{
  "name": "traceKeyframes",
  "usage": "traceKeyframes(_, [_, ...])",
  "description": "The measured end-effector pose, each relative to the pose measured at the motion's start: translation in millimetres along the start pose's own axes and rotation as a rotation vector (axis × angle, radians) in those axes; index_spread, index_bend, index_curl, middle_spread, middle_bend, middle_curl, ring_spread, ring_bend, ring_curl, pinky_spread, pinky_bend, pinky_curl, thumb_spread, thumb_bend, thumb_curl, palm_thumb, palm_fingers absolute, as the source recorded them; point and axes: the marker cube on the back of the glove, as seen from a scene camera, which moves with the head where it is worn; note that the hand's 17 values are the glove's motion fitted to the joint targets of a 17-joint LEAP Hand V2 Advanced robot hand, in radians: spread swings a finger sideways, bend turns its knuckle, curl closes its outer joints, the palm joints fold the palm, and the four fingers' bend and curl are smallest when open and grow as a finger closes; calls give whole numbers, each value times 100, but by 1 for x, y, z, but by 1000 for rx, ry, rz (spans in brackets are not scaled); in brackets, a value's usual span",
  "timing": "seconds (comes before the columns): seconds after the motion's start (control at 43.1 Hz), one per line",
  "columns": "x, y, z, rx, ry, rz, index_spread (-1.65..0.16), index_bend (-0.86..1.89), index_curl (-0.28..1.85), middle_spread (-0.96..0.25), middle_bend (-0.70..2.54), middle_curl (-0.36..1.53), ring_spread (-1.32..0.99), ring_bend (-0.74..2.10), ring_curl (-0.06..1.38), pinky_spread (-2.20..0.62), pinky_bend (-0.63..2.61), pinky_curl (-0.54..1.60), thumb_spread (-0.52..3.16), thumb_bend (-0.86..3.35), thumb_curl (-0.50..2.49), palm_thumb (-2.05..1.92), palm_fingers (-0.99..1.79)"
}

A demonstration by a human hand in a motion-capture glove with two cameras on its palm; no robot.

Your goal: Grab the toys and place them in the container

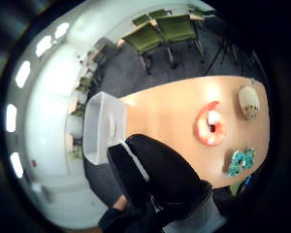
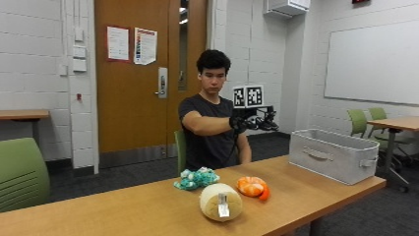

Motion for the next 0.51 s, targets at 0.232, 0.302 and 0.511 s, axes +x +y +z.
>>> traceKeyframes(0.232, [29, 5, 93, -120, -11, 41, -27, 21, 38, -16, 18, 30, -37, 18, 18, -14, 48, 31, 106, -9, 7, -13, 2])
traceKeyframes(0.302, [31, 8, 115, -148, -15, 50, -28, 20, 39, -17, 18, 30, -37, 18, 18, -13, 49, 32, 106, -9, 7, -14, 0])
traceKeyframes(0.511, [32, 15, 168, -224, -17, 58, -30, 15, 38, -19, 17, 31, -36, 17, 19, -11, 55, 34, 105, -9, 8, -13, -8])
